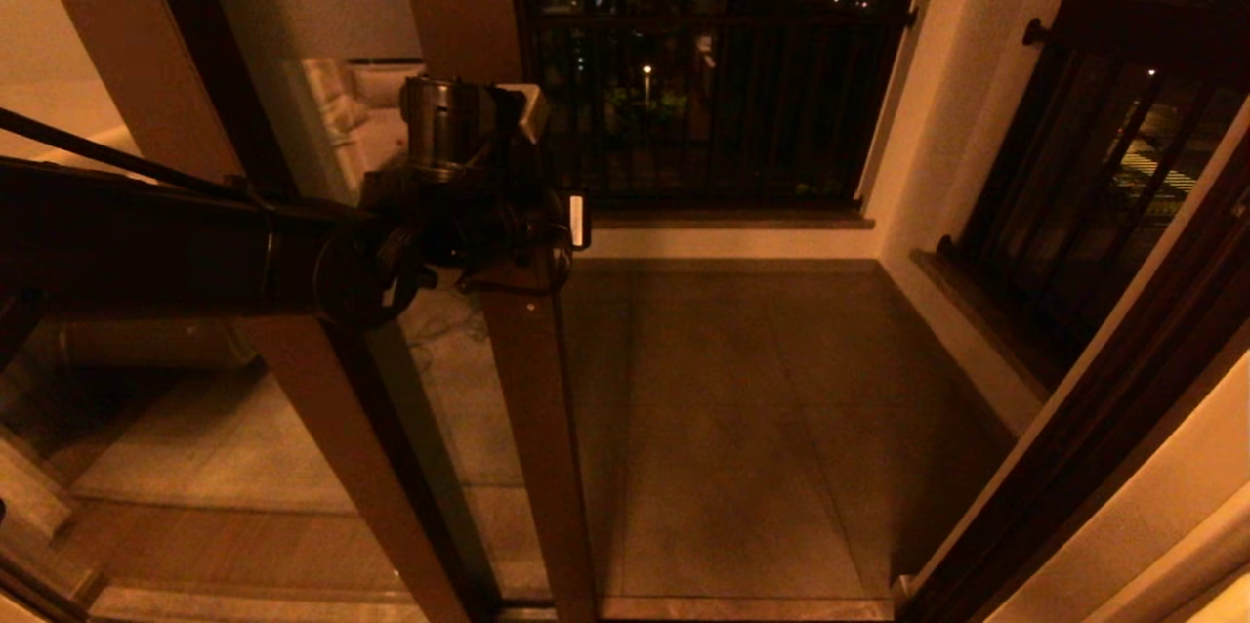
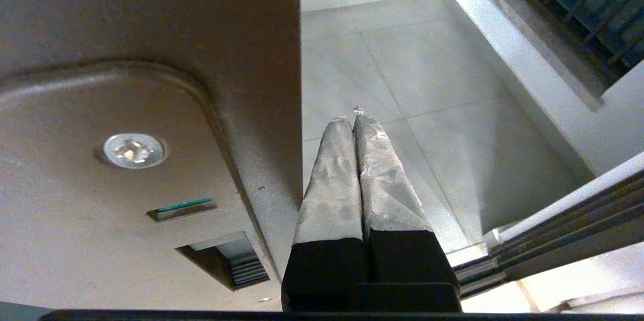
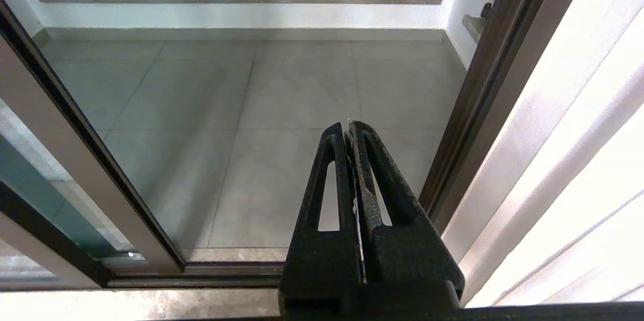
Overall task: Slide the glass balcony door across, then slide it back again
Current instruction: Open the slid door
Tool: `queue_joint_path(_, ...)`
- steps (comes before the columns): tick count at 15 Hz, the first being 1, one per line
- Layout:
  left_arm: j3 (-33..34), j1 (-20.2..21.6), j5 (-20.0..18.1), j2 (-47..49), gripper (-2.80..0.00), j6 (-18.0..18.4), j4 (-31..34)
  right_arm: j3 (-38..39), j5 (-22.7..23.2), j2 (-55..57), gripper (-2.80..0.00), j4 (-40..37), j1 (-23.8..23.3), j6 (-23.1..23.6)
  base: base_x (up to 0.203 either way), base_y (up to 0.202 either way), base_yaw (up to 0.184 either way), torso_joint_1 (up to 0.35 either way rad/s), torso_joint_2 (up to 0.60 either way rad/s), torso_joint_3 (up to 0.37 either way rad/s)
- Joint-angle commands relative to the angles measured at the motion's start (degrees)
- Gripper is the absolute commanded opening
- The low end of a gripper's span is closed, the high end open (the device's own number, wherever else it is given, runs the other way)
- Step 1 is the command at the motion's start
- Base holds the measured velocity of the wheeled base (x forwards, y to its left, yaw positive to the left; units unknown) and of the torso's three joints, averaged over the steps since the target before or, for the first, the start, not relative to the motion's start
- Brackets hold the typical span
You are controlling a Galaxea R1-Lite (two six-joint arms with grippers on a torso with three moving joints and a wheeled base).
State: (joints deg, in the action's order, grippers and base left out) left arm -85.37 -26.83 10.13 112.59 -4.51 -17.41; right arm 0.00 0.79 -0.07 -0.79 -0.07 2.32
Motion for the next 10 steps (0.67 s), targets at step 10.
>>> queue_joint_path(10,9.95,4.33,0.24,-3.78,-2.8,0.29,-6.37,0.0,0.0,0.07,-2.8,0.0,-0.01,0.06,0.0,0.0,0.0,0.0,0.0,0.0)
